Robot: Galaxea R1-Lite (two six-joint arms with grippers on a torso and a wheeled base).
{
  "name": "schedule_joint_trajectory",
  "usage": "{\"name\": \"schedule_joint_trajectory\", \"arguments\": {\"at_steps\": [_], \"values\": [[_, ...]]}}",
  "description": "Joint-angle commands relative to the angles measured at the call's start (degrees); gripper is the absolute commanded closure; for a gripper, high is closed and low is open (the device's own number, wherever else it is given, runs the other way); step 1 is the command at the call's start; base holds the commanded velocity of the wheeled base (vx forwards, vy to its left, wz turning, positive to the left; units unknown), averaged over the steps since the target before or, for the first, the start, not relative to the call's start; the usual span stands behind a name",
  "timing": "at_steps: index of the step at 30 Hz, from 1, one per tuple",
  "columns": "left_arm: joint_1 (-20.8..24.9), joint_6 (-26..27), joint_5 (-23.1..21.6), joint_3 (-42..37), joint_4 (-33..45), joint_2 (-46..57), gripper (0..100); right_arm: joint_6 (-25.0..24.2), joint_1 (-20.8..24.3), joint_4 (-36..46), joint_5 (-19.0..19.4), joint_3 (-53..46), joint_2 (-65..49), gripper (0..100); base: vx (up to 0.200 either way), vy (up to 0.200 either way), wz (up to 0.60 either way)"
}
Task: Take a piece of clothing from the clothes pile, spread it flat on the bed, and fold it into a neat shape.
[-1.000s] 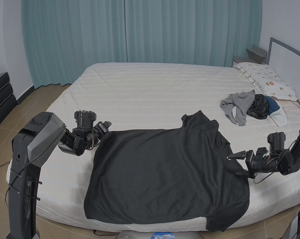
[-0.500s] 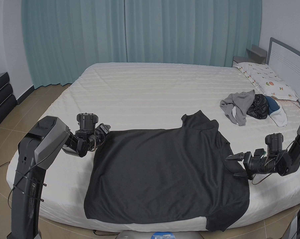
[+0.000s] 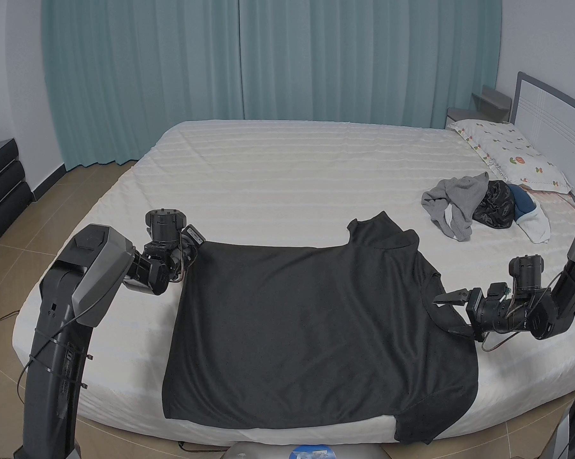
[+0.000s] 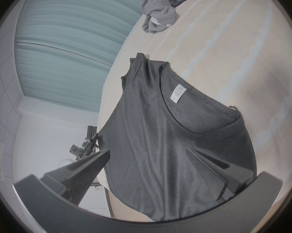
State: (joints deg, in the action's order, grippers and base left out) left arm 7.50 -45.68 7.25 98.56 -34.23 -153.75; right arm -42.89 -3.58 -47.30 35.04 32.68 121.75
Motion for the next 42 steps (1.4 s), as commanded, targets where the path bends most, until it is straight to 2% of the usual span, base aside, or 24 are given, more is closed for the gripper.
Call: {"name": "schedule_joint_trajectory", "arguments": {"at_steps": [1,5,13,19,21,23,29,35,42], "values": [[-0.3,0.0,1.2,3.7,0.0,-2.6,100,-0.8,0.0,-1.4,-0.1,-0.2,0.5,0,0.000,0.000,0.00],[-0.7,0.0,2.4,6.7,0.0,-4.0,100,-1.8,-0.5,-3.1,-0.2,-0.3,0.5,0,0.000,0.000,0.00],[-1.0,0.0,5.9,12.0,0.0,-6.3,100,-5.5,-0.6,-9.2,-4.4,-0.1,2.1,0,0.000,0.000,0.00],[-1.6,0.0,7.2,14.9,0.1,-7.8,100,-7.8,-0.7,-15.0,-9.3,0.5,4.4,0,0.000,0.000,0.00],[-1.6,0.0,7.2,15.2,0.0,-8.0,100,-8.0,-0.7,-15.5,-9.7,0.5,4.6,0,0.000,0.000,0.00],[-2.0,0.0,8.6,16.0,0.0,-8.3,100,-9.0,-0.3,-20.5,-13.2,0.6,6.3,0,0.000,0.000,0.00],[-2.0,-0.1,9.2,16.0,0.2,-8.2,100,-9.0,0.0,-27.1,-16.4,1.2,10.1,0,0.000,0.000,0.00],[-3.0,-0.1,9.3,16.0,0.3,-8.0,100,-8.9,-0.1,-27.4,-19.4,3.4,12.2,0,0.000,0.000,0.00],[-3.2,-0.1,9.0,16.0,0.3,-8.5,100,-8.9,-0.3,-27.4,-19.6,3.5,12.8,0,0.000,0.000,0.00]]}}
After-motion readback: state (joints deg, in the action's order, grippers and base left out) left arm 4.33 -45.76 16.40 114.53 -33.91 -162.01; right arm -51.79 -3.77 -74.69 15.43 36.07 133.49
